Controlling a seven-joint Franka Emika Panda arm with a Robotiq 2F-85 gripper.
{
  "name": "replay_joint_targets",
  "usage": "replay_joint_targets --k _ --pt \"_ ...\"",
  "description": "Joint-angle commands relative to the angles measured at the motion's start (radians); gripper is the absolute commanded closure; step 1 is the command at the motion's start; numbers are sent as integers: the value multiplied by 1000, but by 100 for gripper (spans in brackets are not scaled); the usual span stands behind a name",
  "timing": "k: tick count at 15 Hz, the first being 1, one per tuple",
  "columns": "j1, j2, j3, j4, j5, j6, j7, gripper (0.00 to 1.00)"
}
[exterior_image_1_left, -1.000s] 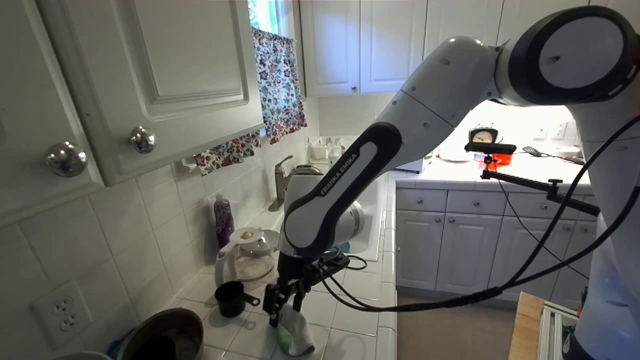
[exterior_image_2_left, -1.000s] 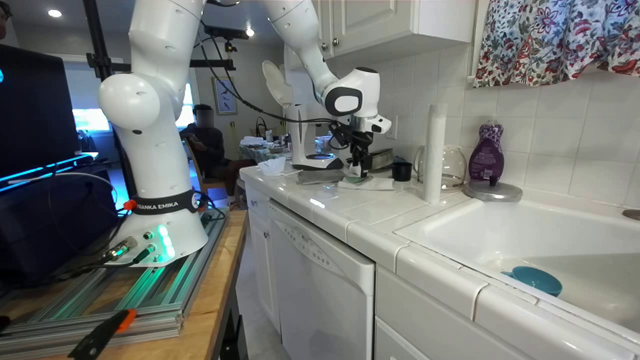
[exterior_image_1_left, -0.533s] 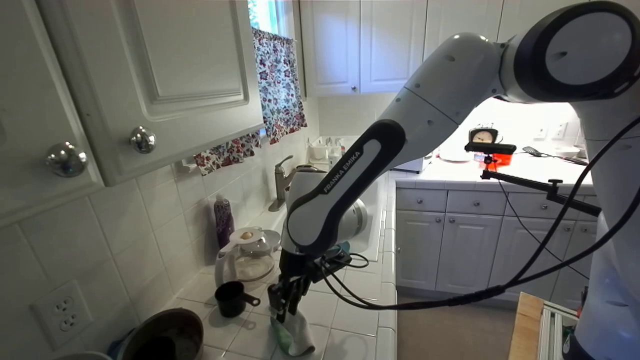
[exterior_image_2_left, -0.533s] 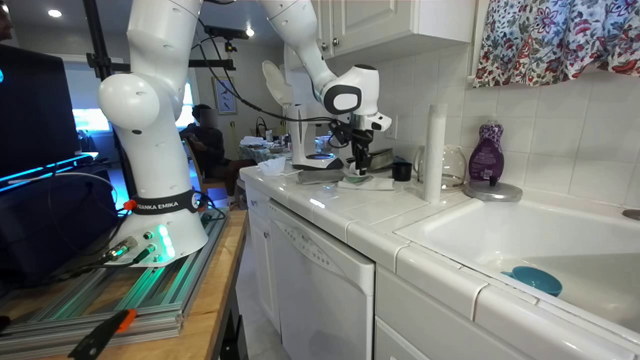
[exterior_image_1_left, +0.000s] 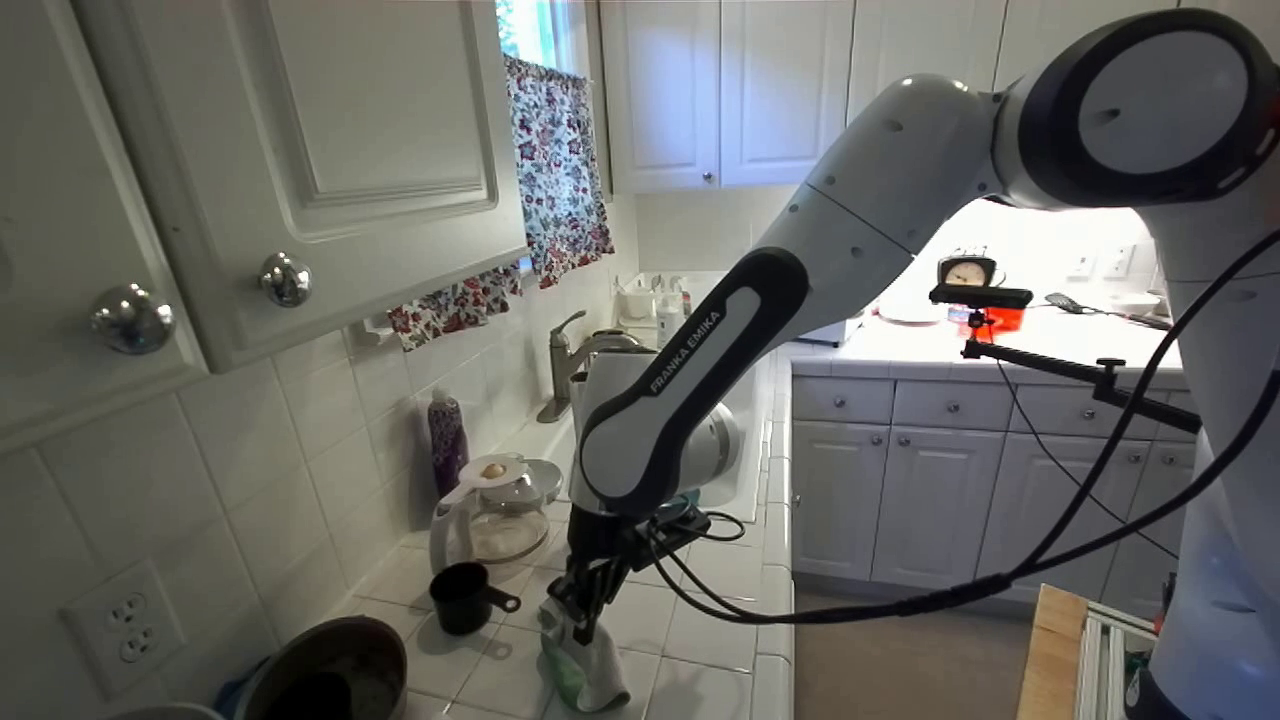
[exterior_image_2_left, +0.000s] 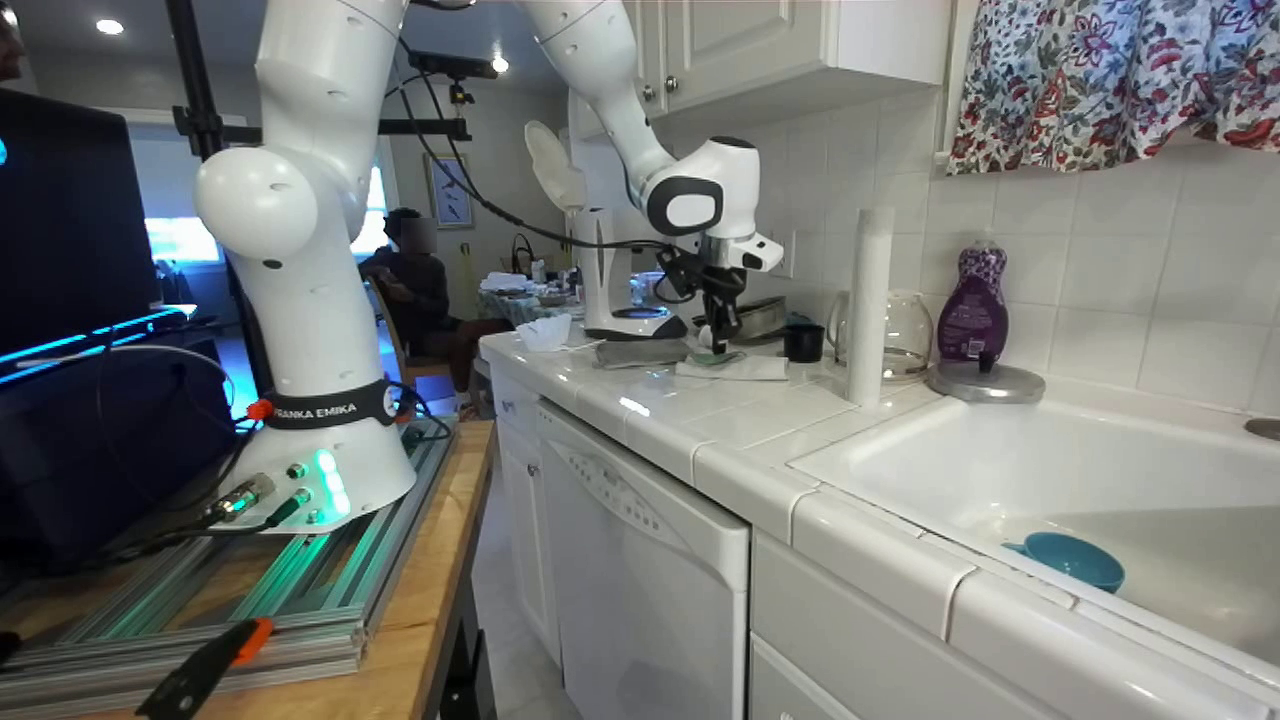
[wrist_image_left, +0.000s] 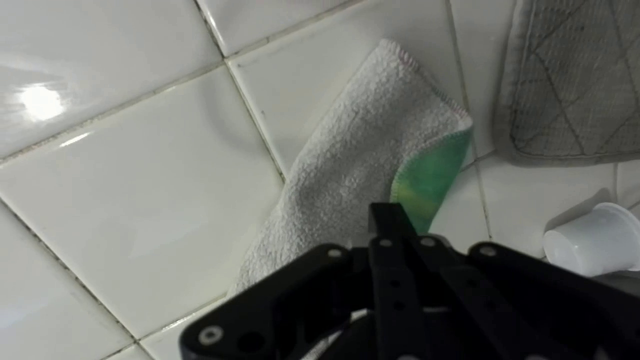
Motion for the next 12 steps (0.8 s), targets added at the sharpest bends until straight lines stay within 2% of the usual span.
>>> replay_joint_targets --k 1,12 --pt "-5 31 -1 16 15 -11 10 100" --pt "-4 115 10 77 4 -39 -5 100"
